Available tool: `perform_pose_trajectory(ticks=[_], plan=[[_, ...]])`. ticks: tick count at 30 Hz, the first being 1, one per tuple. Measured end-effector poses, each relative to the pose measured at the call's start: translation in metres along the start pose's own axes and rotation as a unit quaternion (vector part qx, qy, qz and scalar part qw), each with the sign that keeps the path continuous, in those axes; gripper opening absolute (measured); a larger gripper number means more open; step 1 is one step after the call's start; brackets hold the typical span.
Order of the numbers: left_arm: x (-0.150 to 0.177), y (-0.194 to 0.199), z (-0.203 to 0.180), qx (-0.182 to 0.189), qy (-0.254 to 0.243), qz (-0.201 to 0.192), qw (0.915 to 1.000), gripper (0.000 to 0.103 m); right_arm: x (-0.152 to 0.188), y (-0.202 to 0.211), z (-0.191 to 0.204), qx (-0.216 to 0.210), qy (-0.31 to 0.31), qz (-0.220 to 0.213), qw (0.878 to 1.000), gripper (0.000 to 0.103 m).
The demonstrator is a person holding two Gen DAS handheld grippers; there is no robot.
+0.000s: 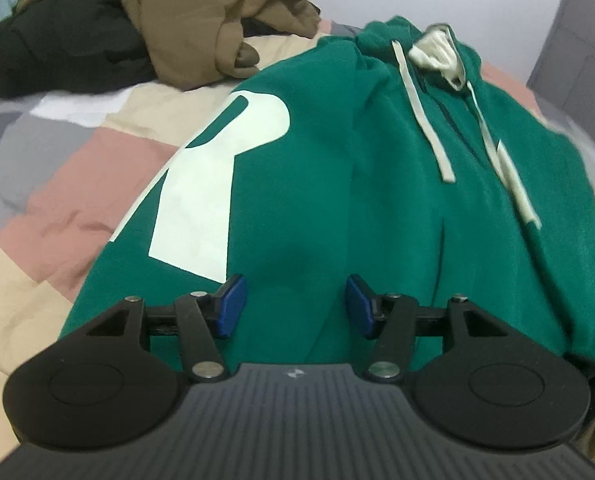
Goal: Fold large clothes
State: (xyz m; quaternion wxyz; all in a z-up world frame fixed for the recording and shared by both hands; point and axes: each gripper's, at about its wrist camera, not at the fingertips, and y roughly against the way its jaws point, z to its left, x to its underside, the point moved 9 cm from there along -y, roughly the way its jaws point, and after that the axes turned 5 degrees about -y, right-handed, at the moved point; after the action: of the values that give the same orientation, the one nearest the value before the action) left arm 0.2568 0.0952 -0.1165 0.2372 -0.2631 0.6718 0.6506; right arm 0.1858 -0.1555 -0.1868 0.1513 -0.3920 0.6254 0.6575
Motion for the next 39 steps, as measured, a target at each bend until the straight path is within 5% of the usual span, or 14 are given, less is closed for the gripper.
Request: perform_pose_trajectory(ticks=[3,6,8,17,25,32,39], plan=[[0.005,-0.002,0.005,-0.038,-0.013,0.002,0.9992,0.056,-0.007,0.01,-0.008,-0.004,-0.027,-0.012,1.0,0.026],[0.007,-0.005,0.01,-0.059,-0.02,0.004,0.9981,0.034,-0.017,0.023,-0.031,0.017,-0.064,-0.037,0.997,0.02],[0.006,-0.004,0.013,-0.067,-0.019,-0.001,0.9975,0.01,-0.023,0.03,-0.049,0.019,-0.099,-0.048,0.994,0.019],[-0.071,0.034,0.104,-0.173,0.011,-0.062,0.983,0.006,-0.084,0.07,-0.153,0.08,-0.119,-0.111,0.983,0.019],[-0.147,0.004,0.201,-0.226,0.056,-0.041,0.9717,0.006,-0.164,0.069,-0.313,0.186,-0.117,-0.17,0.961,0.019],[-0.189,-0.07,0.246,-0.27,0.046,-0.022,0.9615,0.006,-0.173,0.011,-0.456,0.281,-0.199,-0.156,0.926,0.019],[-0.193,-0.135,0.265,-0.276,0.049,-0.003,0.9599,0.007,-0.142,-0.061,-0.568,0.382,-0.26,-0.127,0.878,0.018]])
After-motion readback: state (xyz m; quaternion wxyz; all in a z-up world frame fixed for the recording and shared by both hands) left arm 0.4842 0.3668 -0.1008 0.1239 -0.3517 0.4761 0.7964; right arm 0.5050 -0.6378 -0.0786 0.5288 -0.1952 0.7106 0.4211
